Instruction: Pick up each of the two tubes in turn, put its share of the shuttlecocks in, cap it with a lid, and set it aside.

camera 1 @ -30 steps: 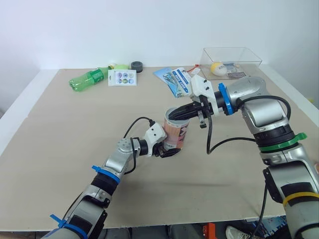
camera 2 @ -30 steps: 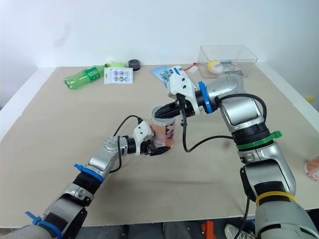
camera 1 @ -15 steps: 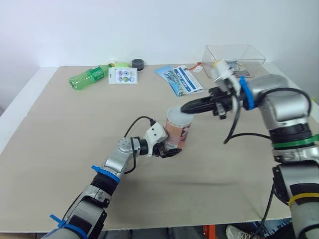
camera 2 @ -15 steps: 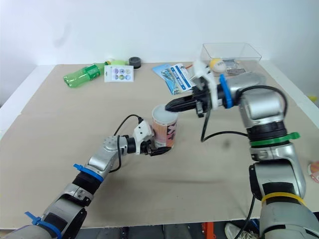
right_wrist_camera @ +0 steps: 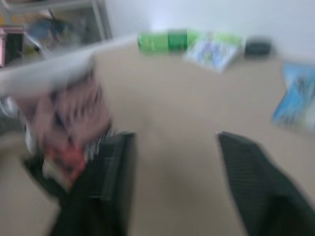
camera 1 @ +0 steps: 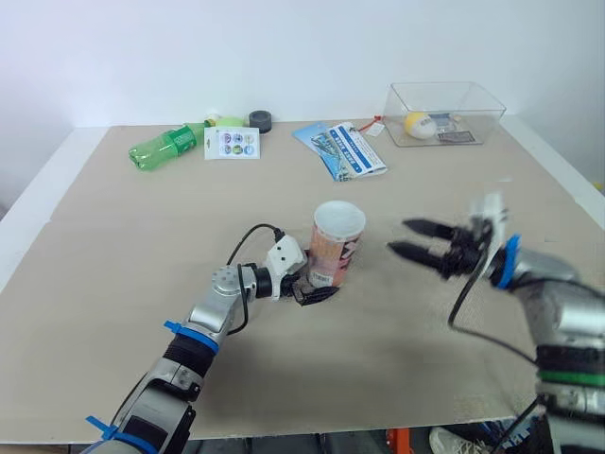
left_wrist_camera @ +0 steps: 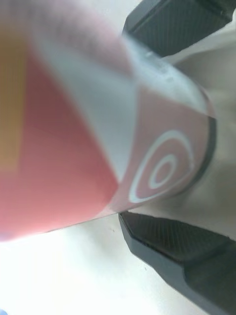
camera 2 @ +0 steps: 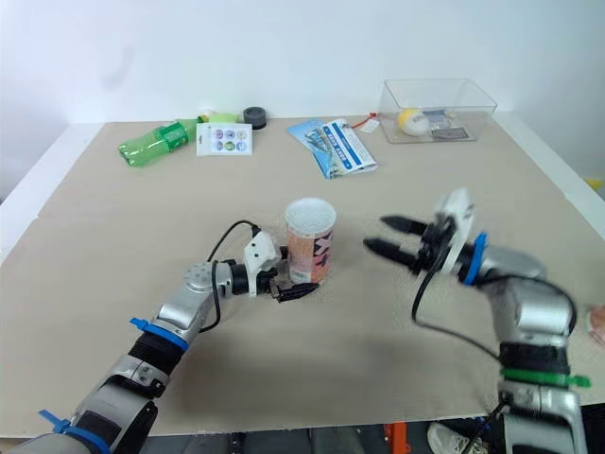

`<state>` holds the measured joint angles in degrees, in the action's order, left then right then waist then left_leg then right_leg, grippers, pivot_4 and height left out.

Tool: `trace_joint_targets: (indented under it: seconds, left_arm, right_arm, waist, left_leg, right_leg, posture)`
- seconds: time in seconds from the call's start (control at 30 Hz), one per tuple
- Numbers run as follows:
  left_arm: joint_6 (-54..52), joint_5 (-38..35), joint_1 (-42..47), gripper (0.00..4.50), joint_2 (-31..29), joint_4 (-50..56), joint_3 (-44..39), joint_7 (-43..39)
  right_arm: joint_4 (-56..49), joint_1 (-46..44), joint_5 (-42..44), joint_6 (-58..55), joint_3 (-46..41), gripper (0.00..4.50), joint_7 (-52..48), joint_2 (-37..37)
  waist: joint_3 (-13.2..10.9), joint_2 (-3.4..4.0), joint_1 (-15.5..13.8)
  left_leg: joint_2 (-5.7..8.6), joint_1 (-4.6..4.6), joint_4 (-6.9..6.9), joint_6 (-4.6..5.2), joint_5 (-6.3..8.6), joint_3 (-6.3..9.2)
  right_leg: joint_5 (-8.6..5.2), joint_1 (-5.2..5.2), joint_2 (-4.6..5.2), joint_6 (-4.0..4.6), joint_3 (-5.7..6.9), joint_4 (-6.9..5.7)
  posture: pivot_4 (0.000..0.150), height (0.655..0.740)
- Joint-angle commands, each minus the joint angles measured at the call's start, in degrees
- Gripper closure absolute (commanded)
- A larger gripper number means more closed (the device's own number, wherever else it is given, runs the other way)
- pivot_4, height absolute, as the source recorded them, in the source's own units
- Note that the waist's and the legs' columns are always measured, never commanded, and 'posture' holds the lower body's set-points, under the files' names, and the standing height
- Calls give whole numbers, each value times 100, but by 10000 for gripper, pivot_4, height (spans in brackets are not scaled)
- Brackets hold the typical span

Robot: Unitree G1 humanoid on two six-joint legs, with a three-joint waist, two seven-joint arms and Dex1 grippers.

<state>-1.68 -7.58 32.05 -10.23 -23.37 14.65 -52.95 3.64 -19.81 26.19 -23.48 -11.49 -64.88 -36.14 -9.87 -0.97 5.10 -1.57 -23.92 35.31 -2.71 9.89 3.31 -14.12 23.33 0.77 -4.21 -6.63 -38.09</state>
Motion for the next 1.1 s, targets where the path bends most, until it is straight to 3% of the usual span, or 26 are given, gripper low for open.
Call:
trace_joint_targets:
  seconds: [0.03, 0.5, 1.1]
  left_arm:
    - [139, -4, -27, 0, -143, 41, -113, -69]
    - [369, -269, -620, 0, -746, 826, -327, -379]
    - [143, -384, -1096, 0, -1057, 1601, -358, -408]
  right_arm:
    - [-560, 120, 33, 288, 169, 231, 124, 180]
    - [28, 259, -721, 1427, 1486, 231, 153, 811]
    - [1134, -347, -975, 2272, 1577, 231, 176, 1316]
  waist:
    - [-6, 2, 1]
    - [-18, -18, -23]
    - [-24, -28, -52]
  left_leg:
    - [0, -1, 3, 0, 0, -2]
    - [-2, -5, 3, -4, 1, 5]
    - [-3, -7, 5, -4, 1, 5]
  right_leg:
    - [3, 0, 0, -3, -2, 0]
    - [-1, -1, 0, 4, 4, 2]
    - [1, -1, 1, 4, 7, 2]
  posture:
    - [1500, 7400]
    - [1500, 7400]
    - [1500, 7400]
